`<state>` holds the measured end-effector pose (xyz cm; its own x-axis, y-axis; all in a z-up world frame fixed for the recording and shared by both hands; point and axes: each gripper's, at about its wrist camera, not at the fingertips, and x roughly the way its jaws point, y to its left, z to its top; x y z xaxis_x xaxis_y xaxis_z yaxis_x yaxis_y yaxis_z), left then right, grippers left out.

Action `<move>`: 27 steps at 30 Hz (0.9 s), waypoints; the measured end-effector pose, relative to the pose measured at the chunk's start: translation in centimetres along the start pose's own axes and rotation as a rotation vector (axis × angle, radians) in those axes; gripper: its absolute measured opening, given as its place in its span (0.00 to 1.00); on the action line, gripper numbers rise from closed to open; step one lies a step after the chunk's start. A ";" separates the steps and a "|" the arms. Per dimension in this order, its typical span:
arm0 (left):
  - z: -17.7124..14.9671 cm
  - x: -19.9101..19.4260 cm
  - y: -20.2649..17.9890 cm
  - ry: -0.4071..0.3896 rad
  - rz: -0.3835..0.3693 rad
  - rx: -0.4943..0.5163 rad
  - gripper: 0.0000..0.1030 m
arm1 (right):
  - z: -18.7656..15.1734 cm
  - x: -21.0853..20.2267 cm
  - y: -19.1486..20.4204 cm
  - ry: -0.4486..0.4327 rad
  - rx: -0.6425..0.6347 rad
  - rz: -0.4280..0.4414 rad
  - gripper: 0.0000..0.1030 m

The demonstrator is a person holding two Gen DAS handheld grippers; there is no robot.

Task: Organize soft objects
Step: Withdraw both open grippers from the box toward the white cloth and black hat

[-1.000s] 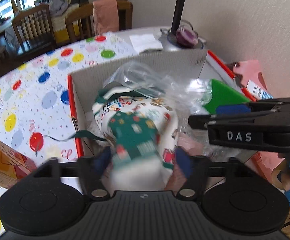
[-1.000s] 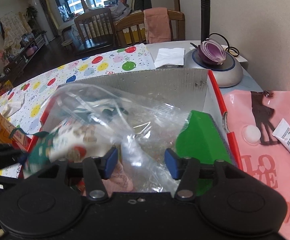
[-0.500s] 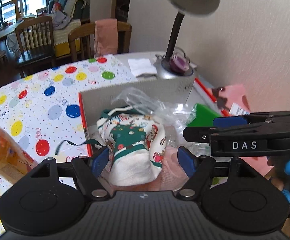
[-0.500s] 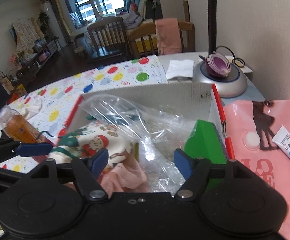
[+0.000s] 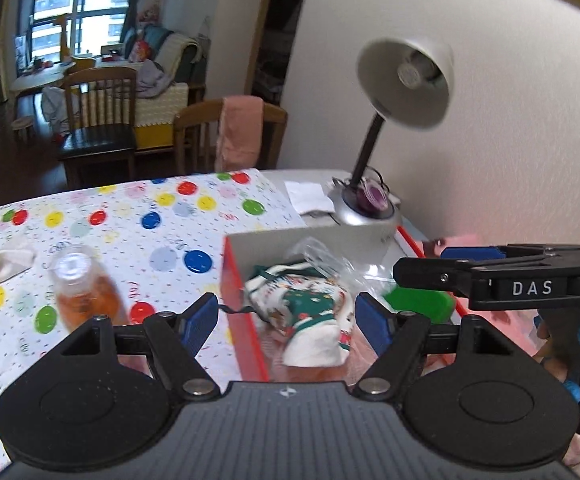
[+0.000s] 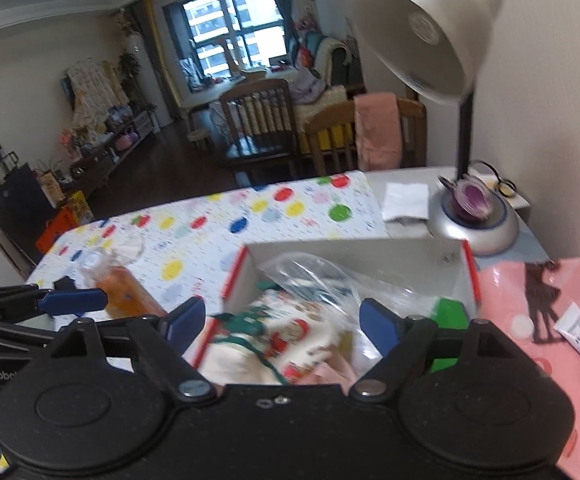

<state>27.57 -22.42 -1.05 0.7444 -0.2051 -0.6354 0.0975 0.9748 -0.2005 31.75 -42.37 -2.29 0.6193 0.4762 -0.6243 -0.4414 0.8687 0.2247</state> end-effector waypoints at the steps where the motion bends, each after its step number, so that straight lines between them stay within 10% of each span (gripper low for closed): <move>1: 0.0 -0.6 0.5 -0.008 0.003 -0.009 0.73 | 0.2 -0.1 0.6 -0.003 -0.006 0.009 0.83; 27: -2.1 -11.2 23.1 -0.076 0.216 -0.140 0.85 | 3.0 7.6 23.9 0.060 -0.155 0.156 0.95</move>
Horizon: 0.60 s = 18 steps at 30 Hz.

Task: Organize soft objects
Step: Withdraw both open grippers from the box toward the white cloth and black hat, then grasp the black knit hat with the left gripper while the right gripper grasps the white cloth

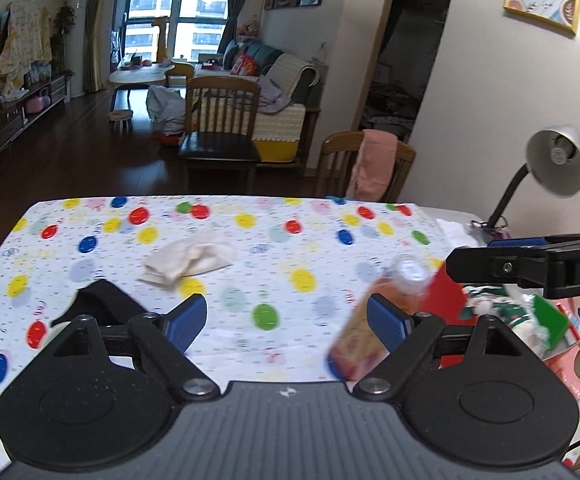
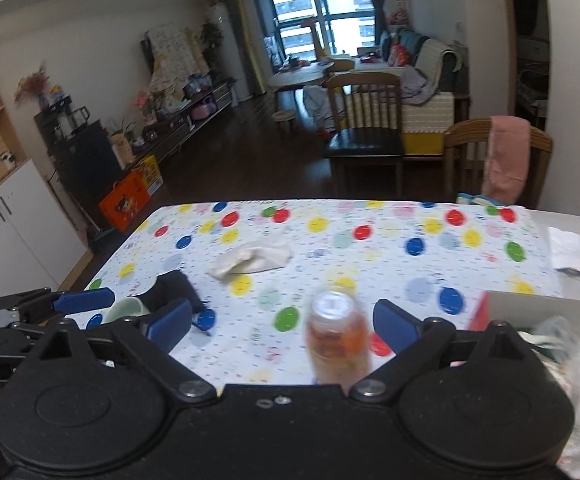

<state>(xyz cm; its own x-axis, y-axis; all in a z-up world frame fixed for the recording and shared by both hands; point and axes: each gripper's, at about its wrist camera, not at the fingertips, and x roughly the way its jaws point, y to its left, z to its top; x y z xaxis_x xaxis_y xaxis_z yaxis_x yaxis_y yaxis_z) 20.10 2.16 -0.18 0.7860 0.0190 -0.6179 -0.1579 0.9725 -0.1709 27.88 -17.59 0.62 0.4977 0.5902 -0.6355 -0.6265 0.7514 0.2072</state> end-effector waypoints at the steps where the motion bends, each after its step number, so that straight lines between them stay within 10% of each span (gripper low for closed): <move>1: 0.1 0.1 1.0 0.003 0.003 0.000 0.85 | 0.3 0.7 0.8 0.007 -0.005 0.004 0.96; 18: 2.1 3.6 15.2 0.057 0.046 -0.024 0.99 | 4.9 12.3 9.5 0.108 -0.039 -0.007 0.97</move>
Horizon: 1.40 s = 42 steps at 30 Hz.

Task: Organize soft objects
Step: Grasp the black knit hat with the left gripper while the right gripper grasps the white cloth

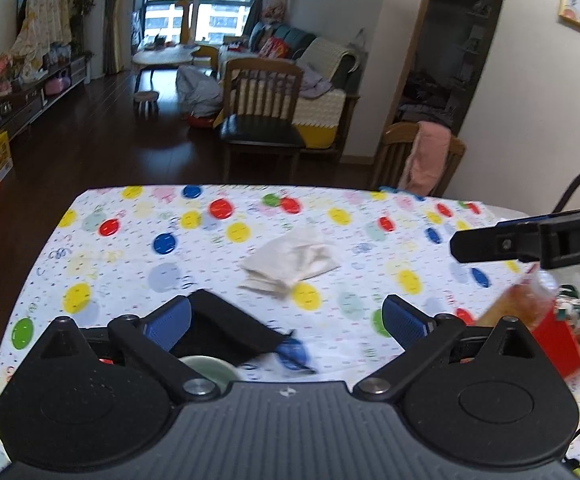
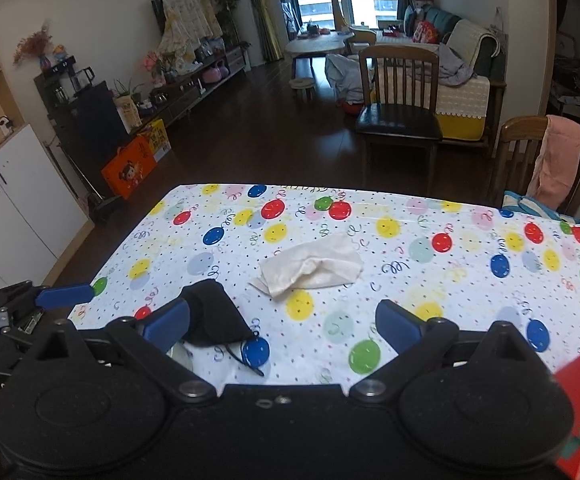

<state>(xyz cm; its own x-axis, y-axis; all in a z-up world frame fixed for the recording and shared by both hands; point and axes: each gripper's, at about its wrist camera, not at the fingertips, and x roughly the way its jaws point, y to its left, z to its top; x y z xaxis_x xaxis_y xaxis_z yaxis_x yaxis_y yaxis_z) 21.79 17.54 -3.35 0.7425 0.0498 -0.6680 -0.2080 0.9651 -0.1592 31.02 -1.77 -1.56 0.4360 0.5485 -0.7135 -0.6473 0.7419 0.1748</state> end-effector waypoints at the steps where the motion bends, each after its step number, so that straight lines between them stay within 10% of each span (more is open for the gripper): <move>1: 0.2 0.5 0.8 0.013 0.000 -0.003 0.99 | 0.3 0.7 0.2 0.008 0.004 -0.003 0.97; 15: 3.6 9.4 9.2 0.230 -0.097 -0.059 0.99 | 3.6 10.9 0.9 0.098 0.035 -0.099 0.97; 42: 0.7 22.3 10.3 0.477 -0.100 0.098 0.99 | 2.5 26.0 -2.2 0.288 0.217 -0.179 0.93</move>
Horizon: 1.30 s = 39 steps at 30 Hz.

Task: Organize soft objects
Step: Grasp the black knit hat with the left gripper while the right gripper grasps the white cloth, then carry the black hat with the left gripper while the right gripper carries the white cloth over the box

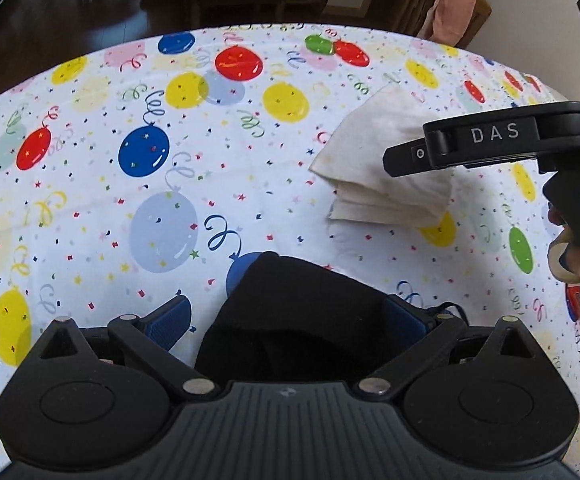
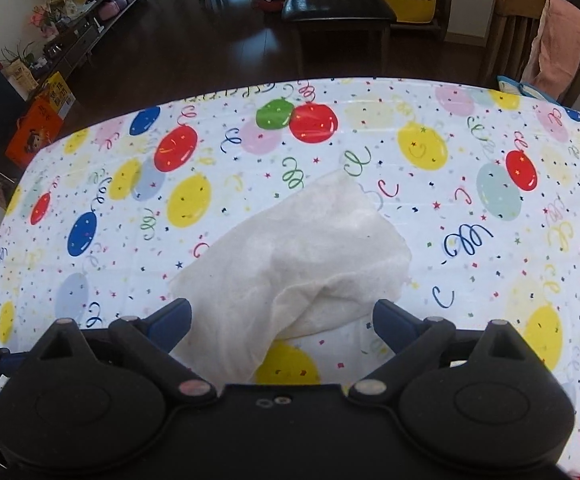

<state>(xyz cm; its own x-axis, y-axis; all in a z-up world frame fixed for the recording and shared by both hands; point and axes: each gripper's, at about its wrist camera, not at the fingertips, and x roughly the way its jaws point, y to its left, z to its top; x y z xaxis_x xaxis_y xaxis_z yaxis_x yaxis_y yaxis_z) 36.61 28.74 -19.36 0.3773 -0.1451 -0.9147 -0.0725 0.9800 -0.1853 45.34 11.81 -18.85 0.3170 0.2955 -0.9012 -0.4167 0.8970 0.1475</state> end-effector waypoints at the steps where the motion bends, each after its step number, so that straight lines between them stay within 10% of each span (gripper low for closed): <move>1: 0.0 0.2 0.1 0.004 0.004 0.001 0.99 | 0.0 0.2 0.0 0.000 -0.004 -0.003 0.93; 7: 0.1 0.7 -0.1 0.015 0.002 0.016 0.94 | -0.1 1.0 0.0 0.000 -0.009 -0.010 0.82; 13: 0.3 0.3 -0.8 0.000 0.029 0.047 0.67 | -0.4 1.0 0.3 -0.021 -0.049 -0.051 0.67; 21: 0.6 -0.3 -2.3 -0.020 0.076 0.100 0.32 | -0.7 0.4 0.6 -0.048 -0.092 -0.050 0.20; 39: 0.5 -4.6 -3.3 -0.126 0.071 0.053 0.14 | -2.5 -9.2 -0.4 -0.189 -0.134 0.060 0.12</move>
<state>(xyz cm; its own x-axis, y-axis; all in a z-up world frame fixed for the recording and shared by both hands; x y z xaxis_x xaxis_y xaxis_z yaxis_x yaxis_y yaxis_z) 35.56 26.21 -14.34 0.4865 -0.0601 -0.8716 -0.0558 0.9935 -0.0996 40.48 7.88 -11.59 0.4373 0.4143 -0.7982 -0.5447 0.8282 0.1315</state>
